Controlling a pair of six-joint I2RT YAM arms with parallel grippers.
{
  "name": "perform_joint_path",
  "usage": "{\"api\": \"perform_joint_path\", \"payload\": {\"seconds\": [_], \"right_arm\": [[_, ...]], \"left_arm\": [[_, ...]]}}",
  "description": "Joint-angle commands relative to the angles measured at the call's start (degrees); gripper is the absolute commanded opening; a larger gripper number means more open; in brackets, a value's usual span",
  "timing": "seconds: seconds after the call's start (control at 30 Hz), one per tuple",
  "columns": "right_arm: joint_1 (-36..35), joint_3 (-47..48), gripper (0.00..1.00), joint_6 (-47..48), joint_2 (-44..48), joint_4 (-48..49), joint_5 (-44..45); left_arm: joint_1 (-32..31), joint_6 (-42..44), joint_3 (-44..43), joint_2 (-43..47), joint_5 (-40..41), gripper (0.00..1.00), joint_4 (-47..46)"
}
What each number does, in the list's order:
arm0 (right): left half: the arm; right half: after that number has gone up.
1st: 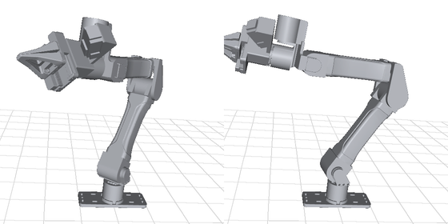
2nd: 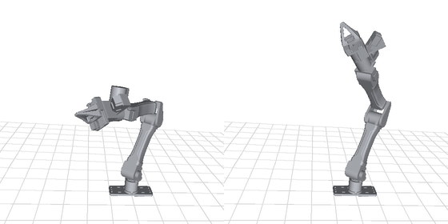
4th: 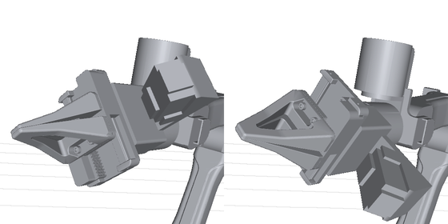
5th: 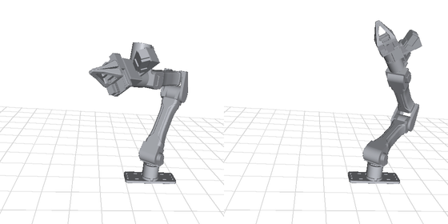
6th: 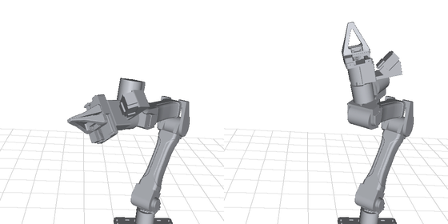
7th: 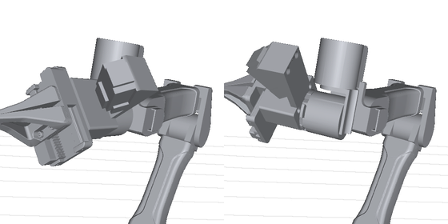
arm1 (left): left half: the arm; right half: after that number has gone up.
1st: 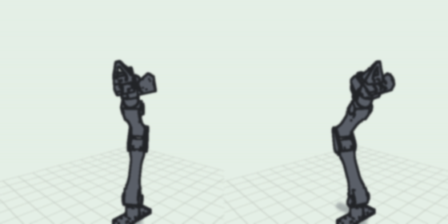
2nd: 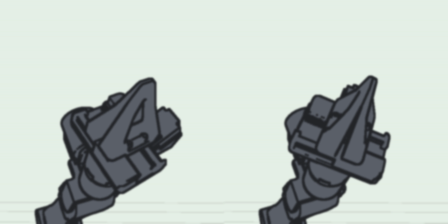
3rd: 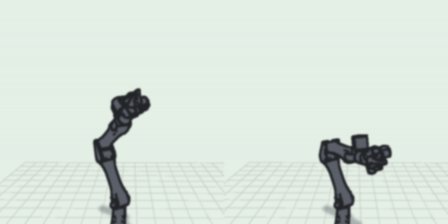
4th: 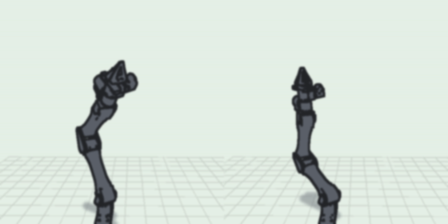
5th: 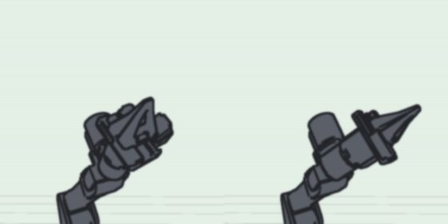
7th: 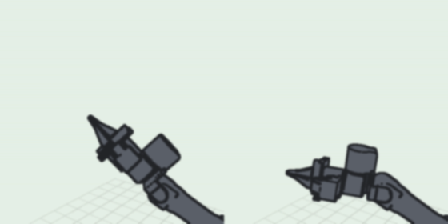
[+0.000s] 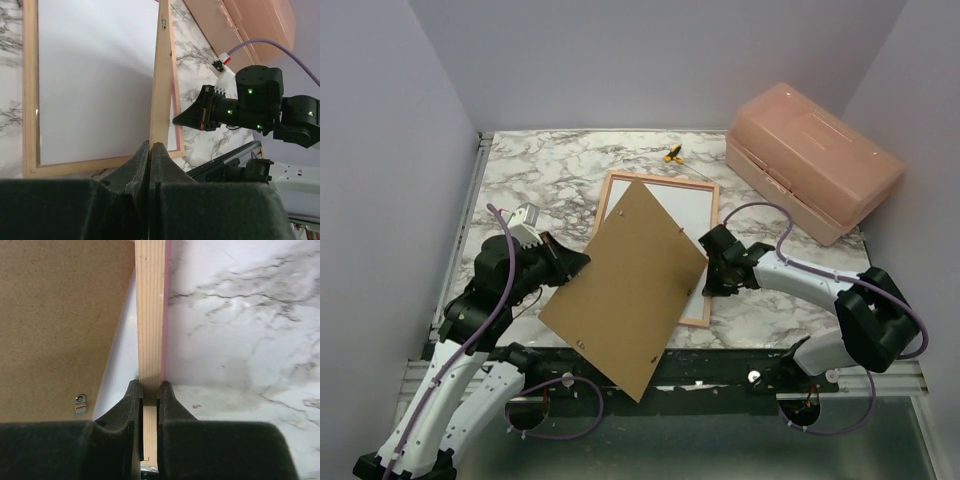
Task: Put the photo into the frame
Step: Adjust the photo frame at the center of the board.
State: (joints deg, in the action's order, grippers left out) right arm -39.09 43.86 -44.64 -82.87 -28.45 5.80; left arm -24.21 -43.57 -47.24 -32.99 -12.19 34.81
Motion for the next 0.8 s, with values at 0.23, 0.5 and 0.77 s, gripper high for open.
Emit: {"api": "perform_joint_path", "payload": {"seconds": [0.23,0.5,0.77], "right_arm": [[-0.5,1.7,0.09,0.3,-2.7,0.3,-0.5],[-0.5,1.6,0.1,0.8,-4.4,2.0,-0.3],[-0.5,1.8,0.1,2.0,-4.5,1.6,0.1]], "left_arm": [[0.2,-3.9,13.4,4.2,-9.7,0.1,-2.3],[0.2,-4.9,22.2,5.5,-16.0,0.24,-3.4],[0.2,-7.1,26.9,3.6,-22.0,0.35,-12.7]]}}
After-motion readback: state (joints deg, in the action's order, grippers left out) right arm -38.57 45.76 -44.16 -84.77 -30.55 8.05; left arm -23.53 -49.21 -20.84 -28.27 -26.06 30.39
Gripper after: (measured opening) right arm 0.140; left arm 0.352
